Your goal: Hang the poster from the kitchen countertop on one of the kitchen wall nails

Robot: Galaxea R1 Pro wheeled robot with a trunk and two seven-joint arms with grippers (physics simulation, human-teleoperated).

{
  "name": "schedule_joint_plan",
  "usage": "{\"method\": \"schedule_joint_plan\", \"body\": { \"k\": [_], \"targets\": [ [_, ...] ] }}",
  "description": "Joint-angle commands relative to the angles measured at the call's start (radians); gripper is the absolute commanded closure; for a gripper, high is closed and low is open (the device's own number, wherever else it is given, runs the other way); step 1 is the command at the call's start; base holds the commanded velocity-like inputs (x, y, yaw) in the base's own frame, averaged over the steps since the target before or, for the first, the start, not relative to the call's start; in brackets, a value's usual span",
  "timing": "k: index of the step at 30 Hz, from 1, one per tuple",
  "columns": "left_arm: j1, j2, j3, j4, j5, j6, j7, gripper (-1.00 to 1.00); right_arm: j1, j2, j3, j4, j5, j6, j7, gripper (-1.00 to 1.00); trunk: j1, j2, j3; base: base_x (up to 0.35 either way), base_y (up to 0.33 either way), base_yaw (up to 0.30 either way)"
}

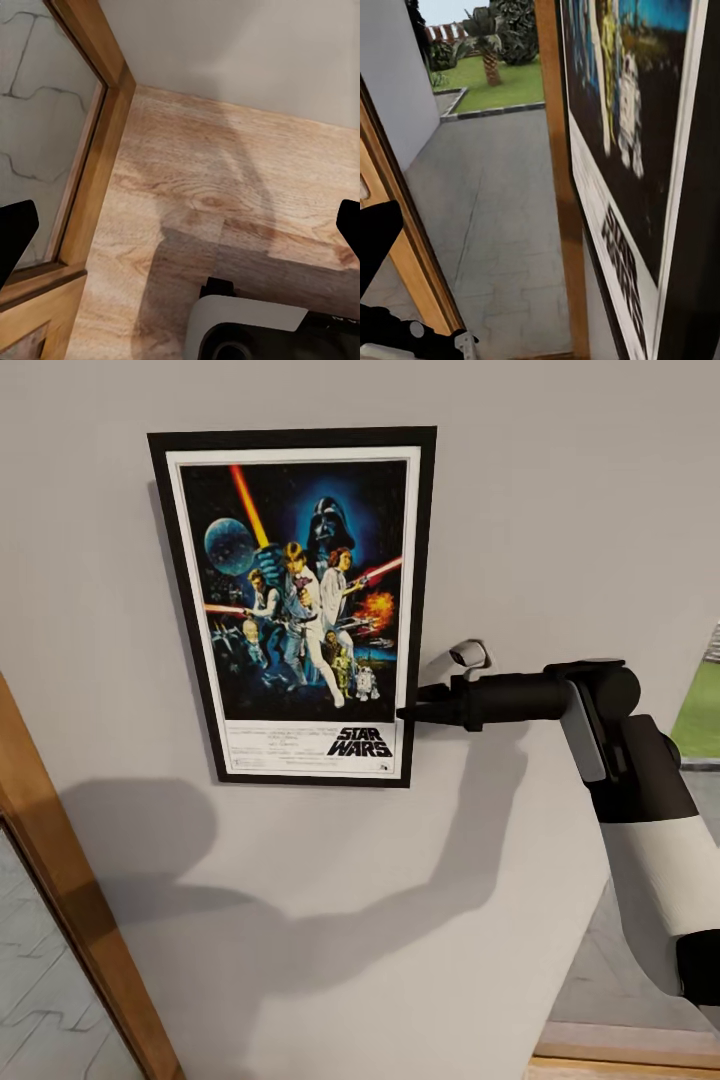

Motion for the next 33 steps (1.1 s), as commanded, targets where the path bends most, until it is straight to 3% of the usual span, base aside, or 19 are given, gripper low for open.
{"method": "schedule_joint_plan", "body": {
  "k": [1, 11, 18, 19, 21, 23, 26, 33],
  "targets": [
    [0.0, 0.0, 0.001, -0.001, 0.0, -0.001, 0.0, -1.0, 0.0, -0.001, 0.001, 0.001, 0.024, -0.014, -0.061, -1.0, 0.001, 0.001, 0.0, -0.109, 0.0, 0.0],
    [0.0, 0.0, 0.001, -0.001, 0.0, -0.001, 0.0, -1.0, 0.004, -0.001, 0.003, -0.027, 0.021, -0.019, -0.055, -1.0, 0.001, 0.001, 0.0, -0.277, 0.0, 0.0],
    [0.0, 0.0, 0.001, -0.001, 0.0, -0.001, -0.001, -1.0, 0.086, -0.001, 0.004, -0.113, 0.018, -0.037, -0.008, -1.0, 0.001, 0.001, 0.0, -0.084, 0.0, 0.0],
    [0.0, 0.0, 0.001, -0.001, 0.0, -0.001, 0.0, -1.0, 0.144, -0.002, 0.004, -0.122, 0.018, -0.084, 0.007, -1.0, 0.001, 0.001, 0.0, -0.017, 0.0, 0.0],
    [0.0, 0.0, 0.001, -0.001, 0.0, -0.001, 0.0, -1.0, 0.193, -0.002, 0.004, -0.126, 0.019, -0.13, 0.014, -1.0, 0.001, 0.001, 0.0, -0.012, 0.0, 0.0],
    [0.0, 0.0, 0.001, -0.001, 0.0, -0.001, 0.0, -1.0, 0.305, -0.005, 0.004, -0.129, 0.02, -0.214, 0.02, -1.0, 0.001, 0.001, 0.0, -0.006, 0.0, 0.0],
    [0.0, 0.0, 0.001, -0.001, 0.0, 0.0, 0.0, -1.0, 0.401, -0.007, 0.003, -0.13, 0.022, -0.277, 0.023, -1.0, 0.001, 0.001, 0.0, -0.003, 0.0, 0.0],
    [0.0, 0.0, 0.001, -0.001, 0.0, -0.001, -0.001, -1.0, 0.736, -0.008, 0.004, -0.077, 0.029, -0.544, 0.017, -1.0, 0.001, 0.001, 0.0, 0.0, 0.0, 0.0]
  ]
}}
